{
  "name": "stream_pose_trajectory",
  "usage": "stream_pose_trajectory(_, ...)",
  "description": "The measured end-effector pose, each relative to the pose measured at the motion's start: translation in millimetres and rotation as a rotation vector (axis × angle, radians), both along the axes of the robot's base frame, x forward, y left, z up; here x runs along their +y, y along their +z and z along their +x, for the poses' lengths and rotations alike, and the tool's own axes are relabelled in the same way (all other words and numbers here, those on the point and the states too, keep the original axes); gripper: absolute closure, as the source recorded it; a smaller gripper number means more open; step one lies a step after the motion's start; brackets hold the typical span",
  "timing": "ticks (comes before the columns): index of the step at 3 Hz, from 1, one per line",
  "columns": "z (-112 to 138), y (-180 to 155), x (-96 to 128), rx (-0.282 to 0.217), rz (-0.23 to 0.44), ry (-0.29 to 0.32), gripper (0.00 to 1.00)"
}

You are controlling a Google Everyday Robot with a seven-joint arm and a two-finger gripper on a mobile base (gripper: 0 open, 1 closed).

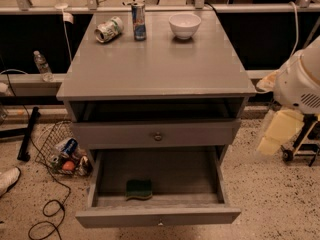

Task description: Pick sponge from middle drawer and place on counter

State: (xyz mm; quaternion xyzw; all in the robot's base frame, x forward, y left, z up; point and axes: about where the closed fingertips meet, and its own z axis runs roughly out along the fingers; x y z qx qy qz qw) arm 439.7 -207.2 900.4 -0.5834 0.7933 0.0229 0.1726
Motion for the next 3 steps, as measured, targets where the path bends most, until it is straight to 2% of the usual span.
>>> stream_pose_trajectory(1, 3, -50, 6, 0.057, 0.071, -0.011, 0.0)
stream_pose_trajectory(2, 0, -69, 6, 0.08, 0.129, -0.016, 0.0)
stream_pose_trajectory(3, 0, -87, 16, 0.092, 0.205, -0.022, 0.0)
